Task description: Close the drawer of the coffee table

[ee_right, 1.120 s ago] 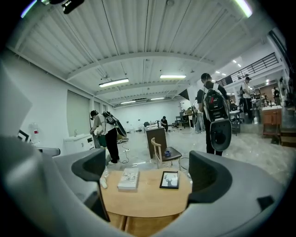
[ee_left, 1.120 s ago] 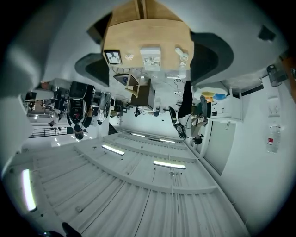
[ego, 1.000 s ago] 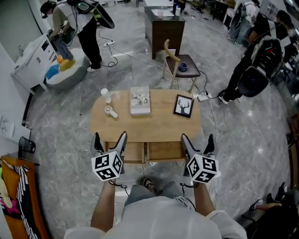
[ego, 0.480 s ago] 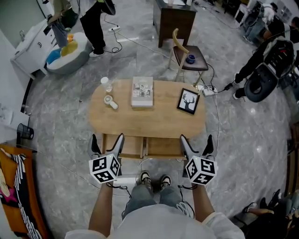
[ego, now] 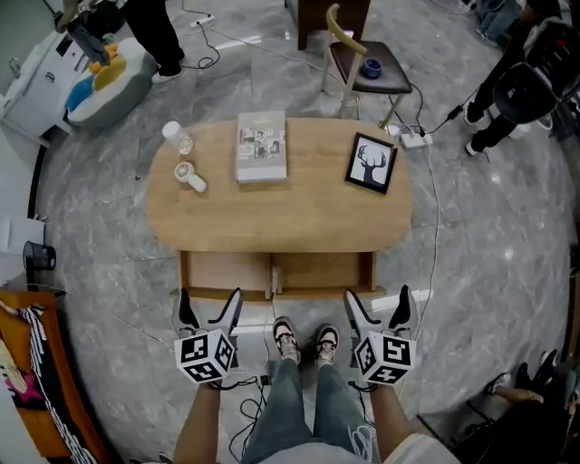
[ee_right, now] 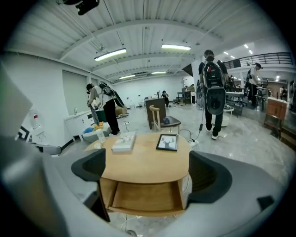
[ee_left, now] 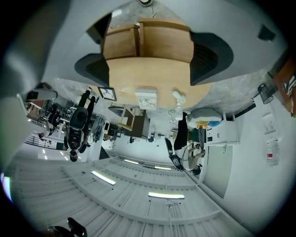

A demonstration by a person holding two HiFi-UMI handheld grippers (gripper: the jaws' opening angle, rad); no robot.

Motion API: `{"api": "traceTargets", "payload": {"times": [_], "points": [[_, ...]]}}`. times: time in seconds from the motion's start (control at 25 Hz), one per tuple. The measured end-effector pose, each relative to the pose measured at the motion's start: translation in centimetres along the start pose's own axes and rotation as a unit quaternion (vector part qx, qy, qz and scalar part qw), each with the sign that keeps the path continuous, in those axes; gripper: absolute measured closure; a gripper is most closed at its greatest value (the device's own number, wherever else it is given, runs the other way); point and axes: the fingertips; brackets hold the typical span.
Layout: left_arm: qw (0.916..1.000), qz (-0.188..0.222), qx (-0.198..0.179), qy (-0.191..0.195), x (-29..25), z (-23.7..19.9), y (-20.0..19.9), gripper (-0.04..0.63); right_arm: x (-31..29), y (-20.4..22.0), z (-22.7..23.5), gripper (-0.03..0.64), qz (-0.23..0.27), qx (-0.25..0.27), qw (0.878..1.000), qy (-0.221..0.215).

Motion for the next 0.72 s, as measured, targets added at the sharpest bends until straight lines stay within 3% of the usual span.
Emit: {"api": "traceTargets", "payload": {"times": [0.4,0.56,0.72], "points": [[0.9949,-0.096,-0.031,-0.009,-6.8,-3.3,14.4,0.057,-4.5,18.8,-0.8,0.049,-0.078,-0.028,0.997,0.007],[0.9919,-0.117,-0.051,-0.007,-8.2,-4.1,17.0,0.057,-5.6,23.1,-0.7,0.049,-0.086,-0.038,0.995,0.016],[0.9881,-0.132,-0.079,0.000,-8.9,-4.4,18.3,0.057,-6.6,25.9,-1.3,0.048,-0.069,-0.015,0.997,0.012]]}}
Point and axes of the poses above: the fingertips, and each gripper's own axes: x backward along the fingers, z to its right, y out of its underside, and after that the axes turned 10 degrees about x, right-handed
